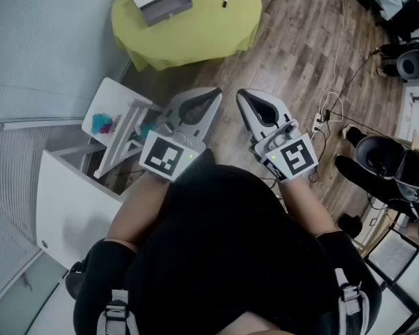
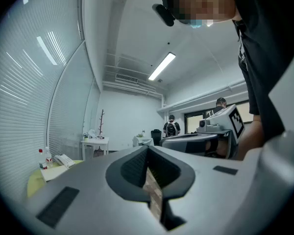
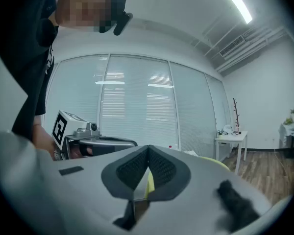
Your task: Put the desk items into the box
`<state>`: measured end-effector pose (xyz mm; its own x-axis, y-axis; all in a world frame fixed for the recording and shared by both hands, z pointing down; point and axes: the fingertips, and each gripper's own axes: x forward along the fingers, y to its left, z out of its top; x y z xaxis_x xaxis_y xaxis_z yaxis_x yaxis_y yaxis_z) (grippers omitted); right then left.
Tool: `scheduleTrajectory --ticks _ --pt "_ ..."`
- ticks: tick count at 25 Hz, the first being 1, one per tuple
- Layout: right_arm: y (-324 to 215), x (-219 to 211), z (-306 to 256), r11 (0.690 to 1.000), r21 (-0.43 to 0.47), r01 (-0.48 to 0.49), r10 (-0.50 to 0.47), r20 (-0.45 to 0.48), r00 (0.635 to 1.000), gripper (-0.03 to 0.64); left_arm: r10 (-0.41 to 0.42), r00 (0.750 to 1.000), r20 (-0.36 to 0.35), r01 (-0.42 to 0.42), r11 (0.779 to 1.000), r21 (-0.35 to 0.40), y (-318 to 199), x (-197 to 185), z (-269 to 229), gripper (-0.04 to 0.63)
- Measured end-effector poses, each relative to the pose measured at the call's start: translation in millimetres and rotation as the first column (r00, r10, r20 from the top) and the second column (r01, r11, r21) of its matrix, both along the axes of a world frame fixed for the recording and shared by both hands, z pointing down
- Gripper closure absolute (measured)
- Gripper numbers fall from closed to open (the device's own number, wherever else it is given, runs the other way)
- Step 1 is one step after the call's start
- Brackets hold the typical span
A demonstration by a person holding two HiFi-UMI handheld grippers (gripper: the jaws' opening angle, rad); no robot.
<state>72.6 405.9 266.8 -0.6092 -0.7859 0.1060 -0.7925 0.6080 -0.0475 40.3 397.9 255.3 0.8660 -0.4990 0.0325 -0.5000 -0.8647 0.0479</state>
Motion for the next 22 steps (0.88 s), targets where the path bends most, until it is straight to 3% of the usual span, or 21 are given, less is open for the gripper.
scheduleTrajectory --ticks 11,22 --pt "-3.0 -1.0 5.0 1.000 -0.013 0.008 -0.008 -0.001 1.000 0.600 -0.024 1.000 -0.007 0.024 0.999 -0.023 -5.9 -6.6 5.7 0.585" --pt "-41.1 -47.3 16.1 0.998 -0.027 0.061 -0.062 -0.016 0.998 0.600 -0.041 0.999 -0.011 0.041 0.999 -0.017 -46.0 -41.8 18.0 0.585"
